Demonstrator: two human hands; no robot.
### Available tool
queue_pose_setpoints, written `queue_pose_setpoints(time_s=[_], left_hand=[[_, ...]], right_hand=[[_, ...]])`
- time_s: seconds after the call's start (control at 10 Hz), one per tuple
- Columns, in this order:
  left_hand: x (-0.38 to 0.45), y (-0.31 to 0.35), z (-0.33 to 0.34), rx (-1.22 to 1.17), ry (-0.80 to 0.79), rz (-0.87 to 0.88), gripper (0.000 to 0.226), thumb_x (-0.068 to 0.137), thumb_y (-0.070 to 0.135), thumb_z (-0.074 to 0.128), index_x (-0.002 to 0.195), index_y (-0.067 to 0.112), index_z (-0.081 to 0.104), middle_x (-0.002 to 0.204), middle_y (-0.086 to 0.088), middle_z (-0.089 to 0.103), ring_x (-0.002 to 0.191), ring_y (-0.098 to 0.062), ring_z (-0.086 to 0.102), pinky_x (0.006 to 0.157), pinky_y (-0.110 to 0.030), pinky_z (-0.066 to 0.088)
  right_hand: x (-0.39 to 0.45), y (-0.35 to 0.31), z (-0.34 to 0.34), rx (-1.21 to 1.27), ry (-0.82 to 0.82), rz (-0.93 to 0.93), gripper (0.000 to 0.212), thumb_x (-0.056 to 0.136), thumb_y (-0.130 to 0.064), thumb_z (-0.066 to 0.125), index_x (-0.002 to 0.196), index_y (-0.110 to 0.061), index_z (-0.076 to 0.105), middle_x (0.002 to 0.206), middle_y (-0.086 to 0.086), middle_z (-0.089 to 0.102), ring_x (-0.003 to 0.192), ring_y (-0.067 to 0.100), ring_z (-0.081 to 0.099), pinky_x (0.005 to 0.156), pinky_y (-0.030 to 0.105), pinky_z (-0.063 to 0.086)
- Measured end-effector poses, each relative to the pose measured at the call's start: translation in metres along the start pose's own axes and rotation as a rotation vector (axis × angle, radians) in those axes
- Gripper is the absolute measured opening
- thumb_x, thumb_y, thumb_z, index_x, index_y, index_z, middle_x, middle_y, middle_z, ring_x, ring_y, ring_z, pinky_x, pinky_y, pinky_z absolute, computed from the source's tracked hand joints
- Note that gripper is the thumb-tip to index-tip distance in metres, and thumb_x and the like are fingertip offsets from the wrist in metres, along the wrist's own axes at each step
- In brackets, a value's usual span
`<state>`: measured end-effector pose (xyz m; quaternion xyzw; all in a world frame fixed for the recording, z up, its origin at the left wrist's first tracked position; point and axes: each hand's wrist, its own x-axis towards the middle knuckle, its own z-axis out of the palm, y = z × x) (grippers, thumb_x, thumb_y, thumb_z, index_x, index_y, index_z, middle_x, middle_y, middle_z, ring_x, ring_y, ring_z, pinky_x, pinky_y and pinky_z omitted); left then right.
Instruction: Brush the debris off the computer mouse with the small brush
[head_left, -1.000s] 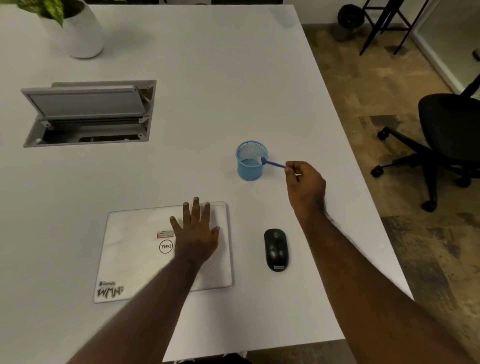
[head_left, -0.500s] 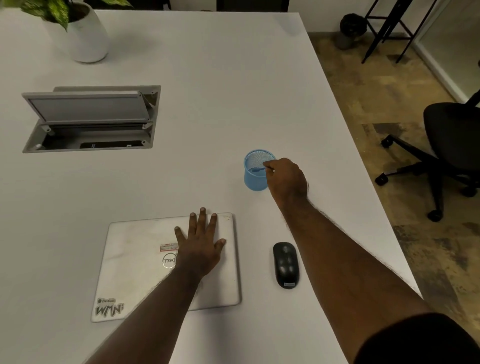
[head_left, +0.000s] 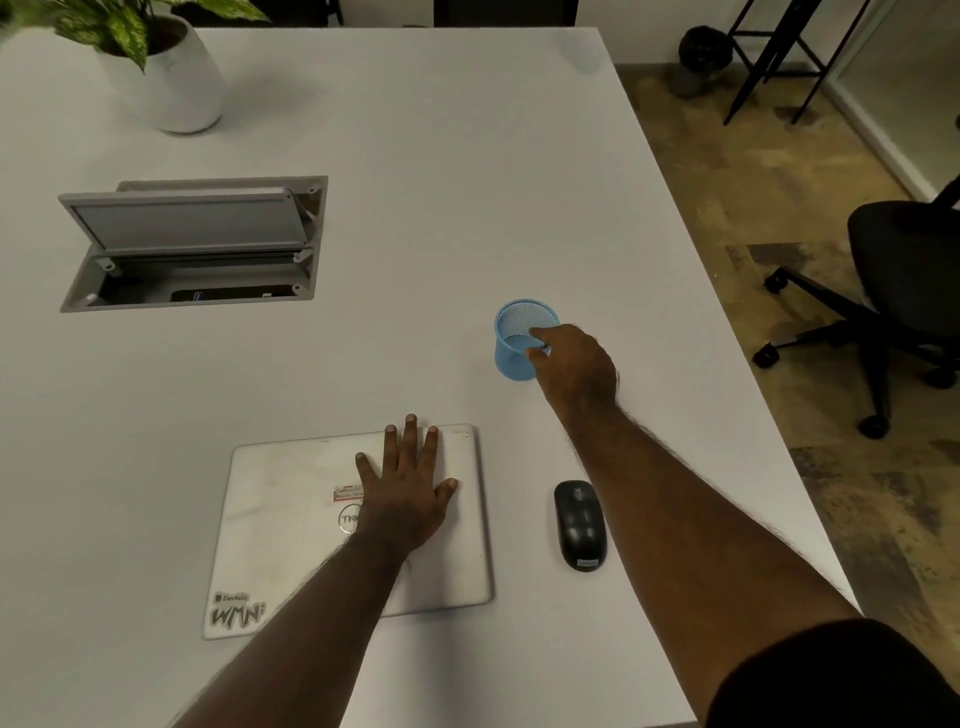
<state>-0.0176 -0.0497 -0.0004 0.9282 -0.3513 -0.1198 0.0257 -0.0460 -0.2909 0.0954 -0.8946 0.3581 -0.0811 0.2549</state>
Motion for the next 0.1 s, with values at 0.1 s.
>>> queue_pose_setpoints(time_s=[0.1], left_hand=[[-0.0057, -0.0005, -0.0062, -0.012, 0.039, -0.011, 0.071, 0.09, 0.054, 0.033, 0.143, 0.01, 0.047, 0.152, -0.02, 0.039, 0.135, -0.044, 0.042, 0.088, -0.073, 0.04]], right_hand=[[-0.0104, 0.0028, -0.0143, -0.016, 0.035, -0.016, 0.039, 0.093, -0.03, 0.063, 0.131, -0.02, 0.063, 0.131, 0.004, 0.064, 0.117, 0.025, 0.061, 0.095, 0.041, 0.051]])
